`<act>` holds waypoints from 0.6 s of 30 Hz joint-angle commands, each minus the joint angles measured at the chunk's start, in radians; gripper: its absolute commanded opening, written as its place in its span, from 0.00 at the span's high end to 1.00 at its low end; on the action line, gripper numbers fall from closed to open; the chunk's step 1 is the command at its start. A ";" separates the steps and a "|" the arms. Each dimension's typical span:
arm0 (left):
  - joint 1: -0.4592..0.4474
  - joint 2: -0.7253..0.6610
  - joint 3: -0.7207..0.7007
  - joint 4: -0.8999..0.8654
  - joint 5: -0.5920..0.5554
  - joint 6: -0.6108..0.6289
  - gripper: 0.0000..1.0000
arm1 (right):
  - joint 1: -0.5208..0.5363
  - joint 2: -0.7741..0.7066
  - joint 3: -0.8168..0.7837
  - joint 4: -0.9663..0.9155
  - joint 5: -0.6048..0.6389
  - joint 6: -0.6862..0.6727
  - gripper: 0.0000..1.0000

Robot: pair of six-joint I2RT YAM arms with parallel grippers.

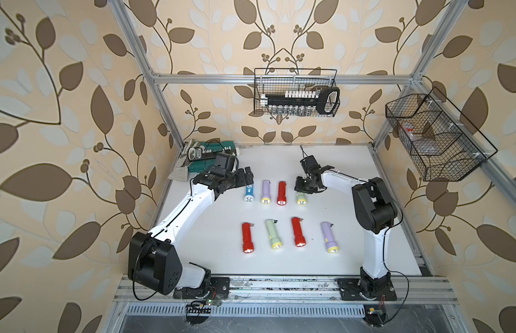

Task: Close the plug at the bottom of the flashlight
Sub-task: Place the flashlight at the center of the board.

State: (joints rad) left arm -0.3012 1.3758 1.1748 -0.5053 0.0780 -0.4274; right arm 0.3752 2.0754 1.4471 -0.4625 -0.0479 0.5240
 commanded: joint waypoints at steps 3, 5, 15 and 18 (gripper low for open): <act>-0.003 -0.039 0.023 0.010 0.031 0.009 0.01 | 0.002 0.037 0.025 -0.027 0.028 0.026 0.78; -0.003 -0.039 0.023 0.011 0.036 0.010 0.01 | 0.003 0.029 0.021 -0.025 0.034 0.034 0.74; -0.004 0.006 0.031 0.015 0.131 0.001 0.01 | 0.001 -0.052 0.045 -0.062 0.029 0.004 0.54; -0.015 0.027 0.019 0.037 0.198 -0.020 0.01 | 0.002 -0.127 0.028 -0.075 0.035 -0.020 0.54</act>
State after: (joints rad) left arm -0.3023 1.3880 1.1748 -0.5007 0.1955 -0.4316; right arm 0.3756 2.0476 1.4582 -0.5030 -0.0326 0.5346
